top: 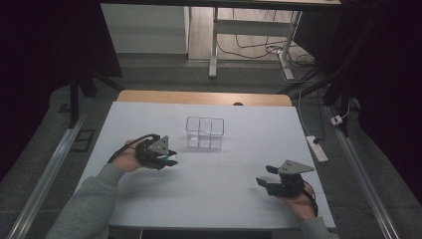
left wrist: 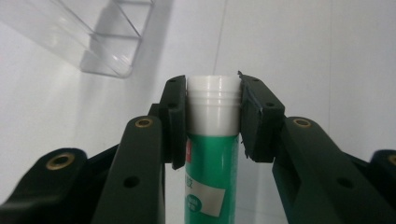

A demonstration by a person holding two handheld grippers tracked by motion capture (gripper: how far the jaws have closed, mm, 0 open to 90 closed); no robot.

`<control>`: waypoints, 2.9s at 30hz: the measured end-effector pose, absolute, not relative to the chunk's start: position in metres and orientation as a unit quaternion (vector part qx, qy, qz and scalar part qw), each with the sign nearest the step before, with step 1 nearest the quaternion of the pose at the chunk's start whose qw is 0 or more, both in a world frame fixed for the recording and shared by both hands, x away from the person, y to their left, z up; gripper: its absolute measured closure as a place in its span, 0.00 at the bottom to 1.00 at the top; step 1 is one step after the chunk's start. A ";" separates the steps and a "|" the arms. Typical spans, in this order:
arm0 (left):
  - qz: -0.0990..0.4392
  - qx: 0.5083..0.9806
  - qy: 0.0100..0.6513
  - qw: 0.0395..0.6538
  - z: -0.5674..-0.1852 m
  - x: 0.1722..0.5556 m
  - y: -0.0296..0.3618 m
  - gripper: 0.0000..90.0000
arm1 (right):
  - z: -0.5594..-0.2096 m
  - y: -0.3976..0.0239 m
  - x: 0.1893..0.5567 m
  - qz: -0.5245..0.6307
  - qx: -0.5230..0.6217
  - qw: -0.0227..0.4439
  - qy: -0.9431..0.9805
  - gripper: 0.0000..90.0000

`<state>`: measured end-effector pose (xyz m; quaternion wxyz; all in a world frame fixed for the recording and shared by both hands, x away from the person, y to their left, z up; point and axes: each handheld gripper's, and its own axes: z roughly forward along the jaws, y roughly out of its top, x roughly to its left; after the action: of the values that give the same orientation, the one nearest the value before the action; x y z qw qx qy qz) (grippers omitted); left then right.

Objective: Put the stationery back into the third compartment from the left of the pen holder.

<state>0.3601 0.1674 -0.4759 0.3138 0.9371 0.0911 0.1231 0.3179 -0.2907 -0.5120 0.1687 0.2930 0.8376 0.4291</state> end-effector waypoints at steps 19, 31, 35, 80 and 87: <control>0.158 0.874 0.191 0.418 -0.457 0.350 0.174 0.72 | -0.513 -0.292 0.318 0.426 0.296 0.172 0.837 0.40; 0.168 0.845 0.221 0.457 -0.452 0.351 0.173 0.72 | -0.514 -0.293 0.319 0.423 0.299 0.176 0.837 0.40; 0.169 0.837 0.229 0.467 -0.450 0.353 0.171 0.72 | -0.514 -0.293 0.319 0.421 0.299 0.176 0.838 0.40; 0.178 0.808 0.239 0.509 -0.407 0.400 0.111 0.72 | -0.514 -0.295 0.319 0.424 0.302 0.173 0.836 0.39; 0.174 0.808 0.238 0.510 -0.405 0.409 0.099 0.72 | -0.514 -0.297 0.321 0.424 0.305 0.174 0.835 0.39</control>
<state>0.4090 0.0990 -0.4051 0.5096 0.8081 0.2382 0.1745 0.3206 -0.2970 -0.5143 0.1735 0.3048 0.8351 0.4238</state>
